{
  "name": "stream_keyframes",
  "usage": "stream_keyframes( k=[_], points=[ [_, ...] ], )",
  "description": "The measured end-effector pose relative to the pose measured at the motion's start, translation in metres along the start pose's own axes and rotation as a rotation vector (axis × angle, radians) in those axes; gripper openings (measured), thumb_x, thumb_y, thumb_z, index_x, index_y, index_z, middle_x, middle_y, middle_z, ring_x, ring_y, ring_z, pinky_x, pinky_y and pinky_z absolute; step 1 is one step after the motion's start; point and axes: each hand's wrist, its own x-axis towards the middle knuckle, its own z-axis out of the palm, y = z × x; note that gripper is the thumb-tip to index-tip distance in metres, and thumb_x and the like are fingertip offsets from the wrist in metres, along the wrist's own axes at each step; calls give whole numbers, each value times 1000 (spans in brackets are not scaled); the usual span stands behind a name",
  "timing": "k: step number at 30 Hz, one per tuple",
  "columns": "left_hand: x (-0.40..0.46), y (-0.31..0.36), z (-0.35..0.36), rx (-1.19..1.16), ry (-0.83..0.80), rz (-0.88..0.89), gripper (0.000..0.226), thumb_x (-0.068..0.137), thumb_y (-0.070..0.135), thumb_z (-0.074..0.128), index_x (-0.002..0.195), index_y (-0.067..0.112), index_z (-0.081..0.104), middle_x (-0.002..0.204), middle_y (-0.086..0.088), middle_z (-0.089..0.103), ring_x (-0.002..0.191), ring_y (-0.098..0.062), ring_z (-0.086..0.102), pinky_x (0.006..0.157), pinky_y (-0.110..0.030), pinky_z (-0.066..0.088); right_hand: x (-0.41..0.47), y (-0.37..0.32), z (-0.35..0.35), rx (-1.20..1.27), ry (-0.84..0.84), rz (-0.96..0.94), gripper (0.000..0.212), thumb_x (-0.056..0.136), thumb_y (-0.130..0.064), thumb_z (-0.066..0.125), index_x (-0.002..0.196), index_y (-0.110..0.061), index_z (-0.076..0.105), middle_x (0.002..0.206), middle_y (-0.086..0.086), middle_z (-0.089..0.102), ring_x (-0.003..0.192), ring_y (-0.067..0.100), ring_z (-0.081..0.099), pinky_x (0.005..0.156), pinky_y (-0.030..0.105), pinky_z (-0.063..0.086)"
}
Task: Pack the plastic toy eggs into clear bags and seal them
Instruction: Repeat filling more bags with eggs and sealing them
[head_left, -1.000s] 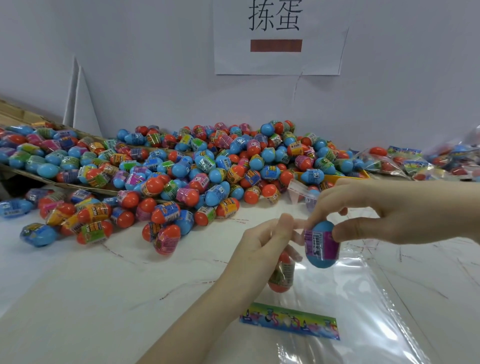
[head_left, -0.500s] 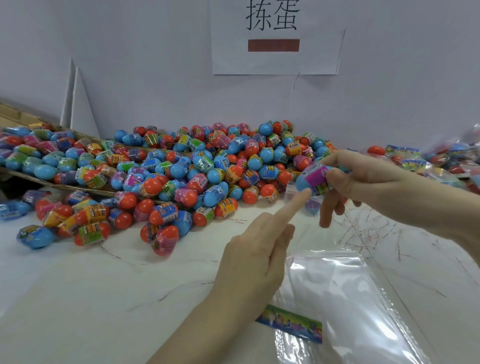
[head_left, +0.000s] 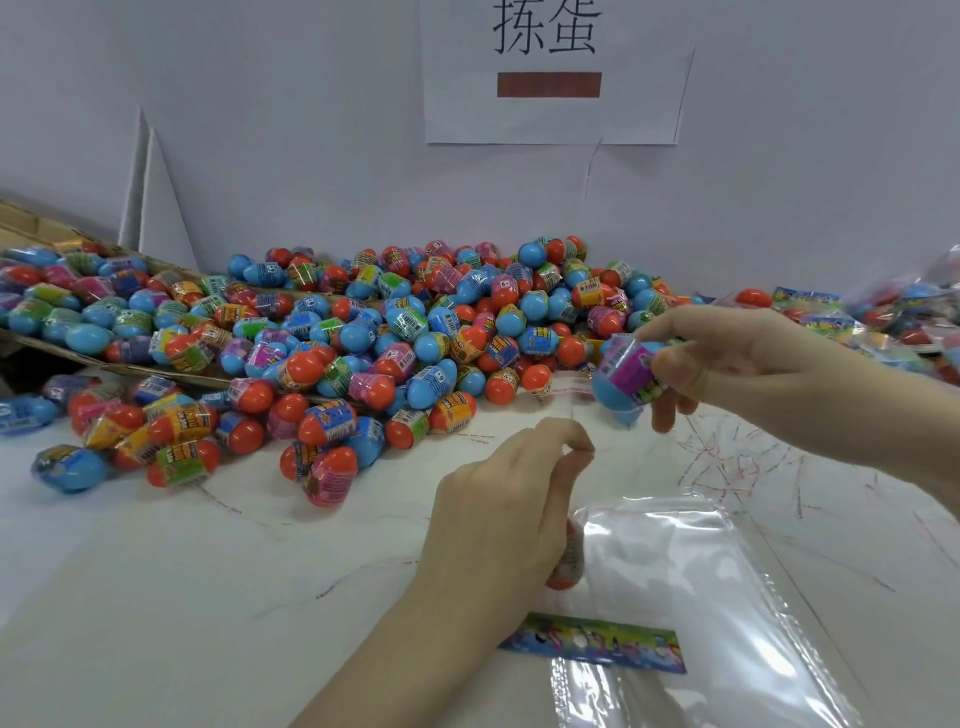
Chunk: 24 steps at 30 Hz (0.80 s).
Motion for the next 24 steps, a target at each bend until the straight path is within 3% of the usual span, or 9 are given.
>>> stream_keyframes(
  k=[2, 3, 4, 8, 12, 15, 19, 21, 24],
  points=[
    [0, 1, 0, -12, 46, 43, 15, 89, 26, 38, 95, 24, 51, 83, 0, 66, 60, -22, 63, 50, -35, 53, 1, -1, 0, -212, 55, -43, 23, 69, -55, 39, 82, -40, 51, 74, -14, 60, 77, -11, 51, 66, 7, 40],
    [1, 2, -1, -24, 62, 55, 10, 89, 25, 38, 94, 26, 46, 89, 0, 64, 64, -22, 62, 50, -36, 53, 1, -1, 0, -296, 56, -48, 9, 76, -47, 43, 83, -43, 48, 81, -20, 53, 80, -13, 47, 67, 2, 37],
    [1, 2, -1, -33, 69, 64, 7, 90, 26, 37, 92, 27, 43, 94, -1, 62, 67, -22, 61, 51, -38, 53, 2, -3, 0, -360, 49, -62, 9, 82, -36, 49, 86, -44, 46, 87, -24, 46, 82, -14, 44, 68, -1, 34],
    [1, 5, -3, -73, 49, 81, 8, 91, 28, 33, 94, 26, 41, 103, -6, 60, 72, -25, 62, 51, -41, 52, 4, -8, -2, -417, -13, -154, 43, 82, -11, 62, 89, -50, 45, 87, -29, 46, 88, -24, 38, 74, -5, 31],
    [-1, 5, -2, -167, 1, 56, 12, 91, 34, 30, 99, 30, 38, 108, 5, 52, 64, -27, 62, 51, -42, 51, 4, -12, -1, -299, -50, -155, 41, 77, -12, 68, 89, -48, 51, 87, -29, 60, 91, -12, 49, 75, 5, 38],
    [-4, 3, 0, -204, -57, 64, 15, 92, 37, 28, 102, 33, 38, 106, 9, 50, 65, -24, 64, 53, -40, 51, 6, -14, -1, -211, -66, -146, 29, 74, -21, 68, 93, -40, 56, 90, -28, 63, 87, -16, 52, 72, -1, 35],
    [-5, 0, 2, -324, -48, -23, 10, 90, 40, 30, 95, 46, 37, 77, 10, 54, 55, -19, 61, 49, -29, 47, 6, -13, -2, -192, -139, -112, 25, 64, -41, 60, 89, -40, 63, 93, -30, 62, 93, -11, 55, 82, 8, 43],
    [-5, 0, 3, -376, -40, -79, 8, 90, 44, 30, 94, 49, 35, 77, 0, 53, 55, -21, 60, 48, -31, 48, 5, -13, 0, -252, -219, -106, 17, 73, -32, 65, 86, -44, 63, 91, -36, 58, 89, -17, 50, 77, 5, 41],
    [-4, -1, 5, -385, -27, -140, 13, 92, 53, 27, 83, 60, 33, 83, 0, 57, 55, -22, 61, 52, -37, 52, 5, -12, 1, -319, -360, -61, 24, 85, -26, 56, 85, -50, 59, 84, -46, 53, 84, -21, 45, 74, -1, 33]
  ],
)
